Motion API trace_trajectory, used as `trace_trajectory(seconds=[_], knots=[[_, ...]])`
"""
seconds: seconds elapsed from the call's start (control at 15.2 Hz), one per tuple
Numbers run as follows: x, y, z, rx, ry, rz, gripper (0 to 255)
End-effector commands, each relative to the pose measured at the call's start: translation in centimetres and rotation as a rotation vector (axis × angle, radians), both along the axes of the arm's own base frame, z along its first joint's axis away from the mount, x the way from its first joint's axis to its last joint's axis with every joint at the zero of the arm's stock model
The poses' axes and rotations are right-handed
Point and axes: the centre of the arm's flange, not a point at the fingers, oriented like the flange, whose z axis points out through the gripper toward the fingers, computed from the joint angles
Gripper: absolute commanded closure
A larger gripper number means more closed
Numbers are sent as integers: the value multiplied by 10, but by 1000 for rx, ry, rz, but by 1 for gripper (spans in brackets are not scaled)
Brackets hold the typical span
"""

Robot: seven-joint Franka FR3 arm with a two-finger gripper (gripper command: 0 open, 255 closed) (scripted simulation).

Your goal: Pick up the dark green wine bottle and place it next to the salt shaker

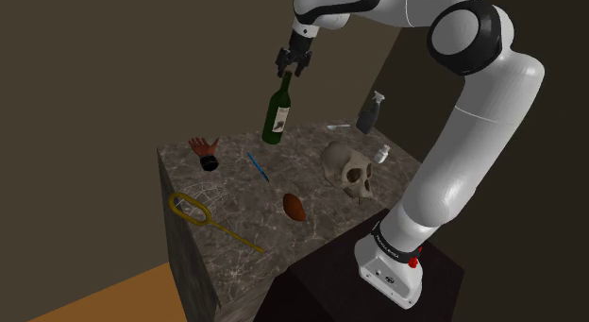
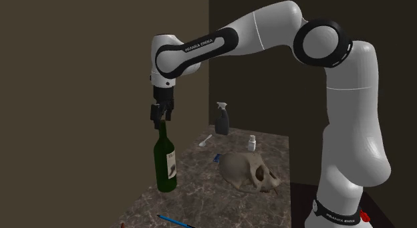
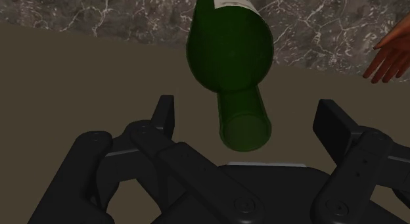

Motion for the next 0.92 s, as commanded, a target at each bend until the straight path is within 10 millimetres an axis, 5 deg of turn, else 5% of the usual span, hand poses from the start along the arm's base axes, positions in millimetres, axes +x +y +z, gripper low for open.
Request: trace_trajectory(seconds=[0.0,0.59,0.66,0.86], knots=[[2,-1,-10,0,-1,0,0],[3,-1,-18,0,-1,0,0],[3,-1,-18,0,-1,0,255],[3,-1,-18,0,-1,0,255]])
